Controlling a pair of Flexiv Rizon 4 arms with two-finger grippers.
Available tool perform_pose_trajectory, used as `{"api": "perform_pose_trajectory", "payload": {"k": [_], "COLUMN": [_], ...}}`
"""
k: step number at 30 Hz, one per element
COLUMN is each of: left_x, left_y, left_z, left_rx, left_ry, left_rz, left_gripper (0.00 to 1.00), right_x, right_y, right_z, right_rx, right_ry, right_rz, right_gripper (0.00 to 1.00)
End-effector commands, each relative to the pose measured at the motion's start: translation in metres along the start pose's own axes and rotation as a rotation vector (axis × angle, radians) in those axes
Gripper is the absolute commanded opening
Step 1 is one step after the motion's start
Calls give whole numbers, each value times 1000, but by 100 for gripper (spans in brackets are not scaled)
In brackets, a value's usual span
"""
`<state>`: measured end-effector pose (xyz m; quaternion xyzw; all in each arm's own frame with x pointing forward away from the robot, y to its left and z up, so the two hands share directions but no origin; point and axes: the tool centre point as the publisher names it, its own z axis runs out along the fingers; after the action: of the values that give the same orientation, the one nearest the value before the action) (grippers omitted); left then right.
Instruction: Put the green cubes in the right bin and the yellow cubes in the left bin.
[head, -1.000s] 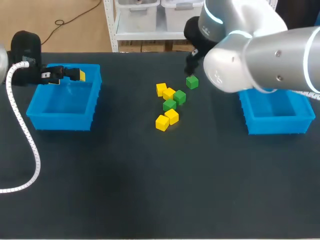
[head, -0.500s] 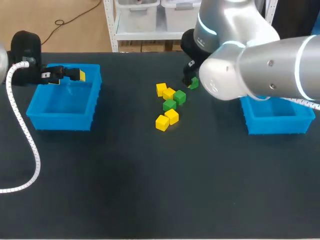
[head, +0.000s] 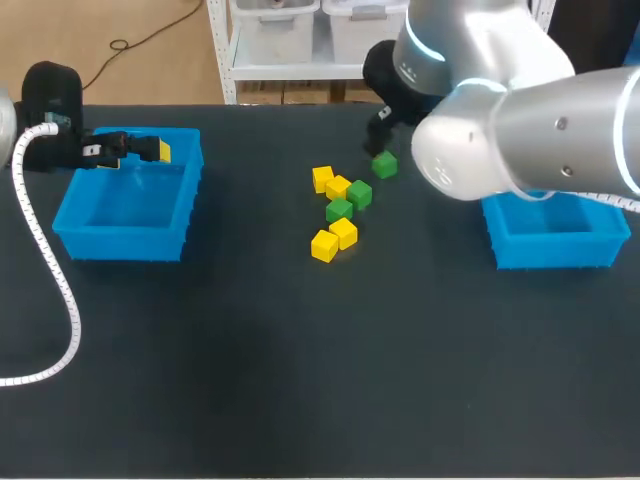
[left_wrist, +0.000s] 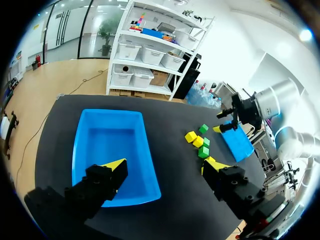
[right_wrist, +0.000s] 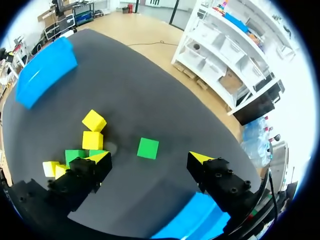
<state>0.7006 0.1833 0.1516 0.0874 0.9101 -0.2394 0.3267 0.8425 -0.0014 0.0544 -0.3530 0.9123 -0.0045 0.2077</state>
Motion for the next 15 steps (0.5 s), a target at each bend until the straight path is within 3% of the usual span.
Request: {"api": "perform_pose_trajectory", "payload": {"k": [1,3,15], "left_x": [1,1,1], "left_y": [1,1,1], "left_z": [0,0,0], "left_rx": [6,6,6], "left_ry": [-6,-6,-6], "left_rz": [1,1,1], "left_gripper": [100,100,100], "right_x": [9,14,3], "right_y": [2,-2,-8], "right_z": [4,18,68], "right_rx": [35,3,15], "right_ry": [7,45,76], "right_rz": [-2,35,51], "right_gripper": [100,100,100]}}
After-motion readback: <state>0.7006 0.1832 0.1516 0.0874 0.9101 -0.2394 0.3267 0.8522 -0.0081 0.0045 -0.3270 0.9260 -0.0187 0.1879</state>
